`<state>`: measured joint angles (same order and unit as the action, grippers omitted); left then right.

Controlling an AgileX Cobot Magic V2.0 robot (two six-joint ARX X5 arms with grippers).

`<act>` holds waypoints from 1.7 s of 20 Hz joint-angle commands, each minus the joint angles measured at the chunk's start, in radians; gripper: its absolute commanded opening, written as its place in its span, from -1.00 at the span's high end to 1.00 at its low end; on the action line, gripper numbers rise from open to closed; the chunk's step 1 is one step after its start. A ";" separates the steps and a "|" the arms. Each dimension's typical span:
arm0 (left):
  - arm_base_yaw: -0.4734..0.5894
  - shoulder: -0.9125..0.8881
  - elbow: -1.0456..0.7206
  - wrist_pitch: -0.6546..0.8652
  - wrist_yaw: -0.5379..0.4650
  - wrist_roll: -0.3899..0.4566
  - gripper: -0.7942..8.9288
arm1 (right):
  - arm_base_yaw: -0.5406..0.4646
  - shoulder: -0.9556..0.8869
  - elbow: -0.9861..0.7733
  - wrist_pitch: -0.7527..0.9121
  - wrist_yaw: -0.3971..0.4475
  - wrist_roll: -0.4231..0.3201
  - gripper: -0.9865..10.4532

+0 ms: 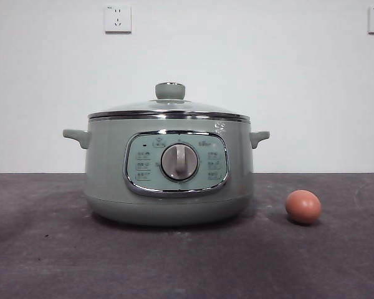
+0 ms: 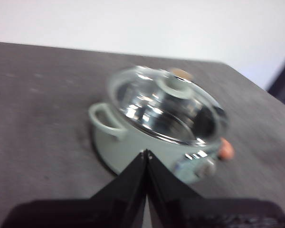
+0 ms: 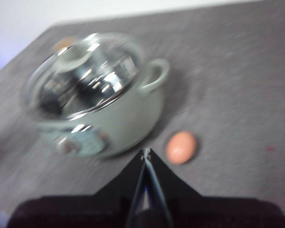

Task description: Pick up the egg,open the lid,put the egg in the pot,close the lid

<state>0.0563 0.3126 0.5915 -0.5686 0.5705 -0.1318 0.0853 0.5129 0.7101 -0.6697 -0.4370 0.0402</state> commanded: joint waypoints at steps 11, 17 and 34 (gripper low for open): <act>0.001 0.172 0.254 -0.407 0.144 0.294 0.85 | 0.010 0.196 0.277 -0.417 -0.125 -0.224 0.85; 0.001 0.176 0.254 -0.397 0.137 0.256 -0.54 | 0.010 0.196 0.277 -0.410 -0.104 -0.182 -0.20; 0.001 0.176 0.254 -0.396 0.137 0.256 -0.60 | 0.137 0.612 0.277 -0.203 0.134 -0.089 -0.21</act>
<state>0.0563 0.4892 0.8436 -0.9714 0.7078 0.1265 0.2203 1.1179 0.9855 -0.8719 -0.3073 -0.0628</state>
